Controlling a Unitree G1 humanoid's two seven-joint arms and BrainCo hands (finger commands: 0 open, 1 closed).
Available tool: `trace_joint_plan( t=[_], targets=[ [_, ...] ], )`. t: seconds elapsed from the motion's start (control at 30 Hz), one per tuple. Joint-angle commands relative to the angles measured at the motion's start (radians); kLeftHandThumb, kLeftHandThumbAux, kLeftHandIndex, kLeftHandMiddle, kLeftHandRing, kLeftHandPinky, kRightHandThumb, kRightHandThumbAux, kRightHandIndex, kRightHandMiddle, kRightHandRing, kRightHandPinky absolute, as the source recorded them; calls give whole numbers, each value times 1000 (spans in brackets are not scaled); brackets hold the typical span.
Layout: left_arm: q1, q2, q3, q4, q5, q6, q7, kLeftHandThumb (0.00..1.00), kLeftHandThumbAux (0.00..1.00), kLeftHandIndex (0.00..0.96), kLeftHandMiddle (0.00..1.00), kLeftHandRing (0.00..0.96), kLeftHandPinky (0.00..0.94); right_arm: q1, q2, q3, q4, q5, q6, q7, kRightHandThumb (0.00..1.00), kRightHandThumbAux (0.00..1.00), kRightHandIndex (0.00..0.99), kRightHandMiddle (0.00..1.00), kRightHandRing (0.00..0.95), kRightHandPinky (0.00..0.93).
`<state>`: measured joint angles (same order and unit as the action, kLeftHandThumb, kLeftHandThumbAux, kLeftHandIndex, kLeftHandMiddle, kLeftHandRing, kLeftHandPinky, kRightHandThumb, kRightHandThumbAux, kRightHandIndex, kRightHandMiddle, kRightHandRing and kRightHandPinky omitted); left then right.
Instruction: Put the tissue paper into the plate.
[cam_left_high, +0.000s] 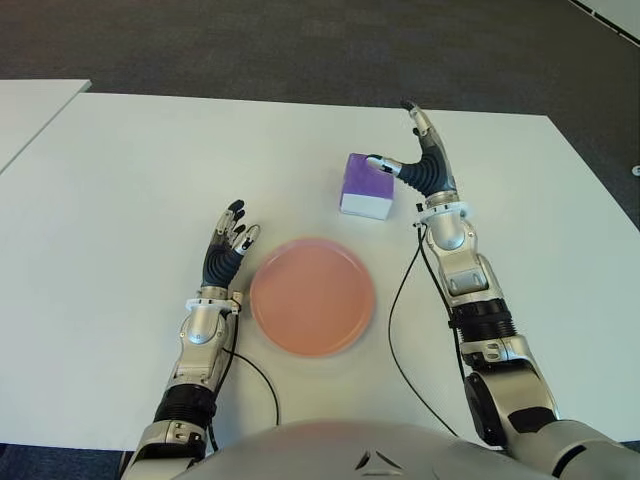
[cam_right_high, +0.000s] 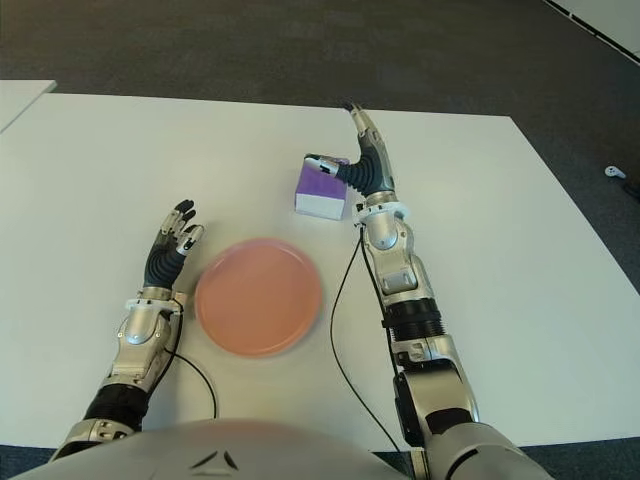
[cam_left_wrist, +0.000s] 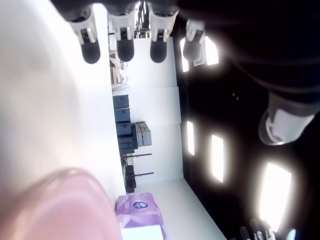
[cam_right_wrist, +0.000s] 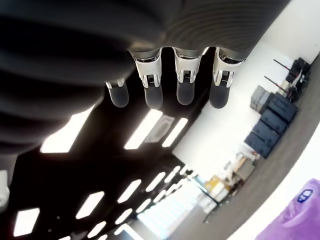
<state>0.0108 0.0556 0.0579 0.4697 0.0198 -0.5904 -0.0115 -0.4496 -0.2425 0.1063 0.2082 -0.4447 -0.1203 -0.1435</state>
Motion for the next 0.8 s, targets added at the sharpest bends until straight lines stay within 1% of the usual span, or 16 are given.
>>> trace_joint_plan(
  t=[0.03, 0.13, 0.2, 0.23, 0.3, 0.37, 0.5, 0.6, 0.8],
  targets=[
    [33, -10, -5, 42, 7, -5, 5, 0, 452, 0, 0, 0, 0, -30, -8, 29, 67, -21, -8, 7, 261, 431, 0, 0, 0, 0],
    [33, -10, -5, 42, 6, -6, 5, 0, 455, 0, 0, 0, 0, -49, -12, 44, 105, -22, -26, 10, 265, 415, 0, 0, 0, 0],
    [31, -11, -6, 41, 7, -7, 6, 0, 458, 0, 0, 0, 0, -70, -24, 64, 142, -21, -54, 36, 264, 403, 0, 0, 0, 0],
    [31, -12, -6, 40, 10, -6, 9, 0, 458, 0, 0, 0, 0, -97, -27, 78, 238, -24, -102, 28, 263, 395, 0, 0, 0, 0],
    [33, -12, -7, 39, 13, -6, 12, 0, 459, 0, 0, 0, 0, -139, -32, 100, 390, -36, -174, 9, 260, 384, 0, 0, 0, 0],
    [33, -12, -7, 39, 15, -8, 13, 0, 458, 0, 0, 0, 0, -177, -37, 127, 490, -59, -211, -2, 254, 371, 0, 0, 0, 0],
    [31, -11, -6, 42, 15, -9, 13, 0, 458, 0, 0, 0, 0, -238, -42, 187, 610, -124, -235, -28, 241, 357, 0, 0, 0, 0],
    [29, -12, -6, 46, 15, -11, 13, 0, 457, 0, 0, 0, 0, -271, -44, 219, 677, -153, -250, -50, 240, 362, 0, 0, 0, 0],
    [25, -13, -6, 54, 13, -13, 11, 0, 457, 0, 0, 0, 0, -349, -43, 302, 846, -227, -262, -94, 249, 381, 0, 0, 0, 0]
  ],
)
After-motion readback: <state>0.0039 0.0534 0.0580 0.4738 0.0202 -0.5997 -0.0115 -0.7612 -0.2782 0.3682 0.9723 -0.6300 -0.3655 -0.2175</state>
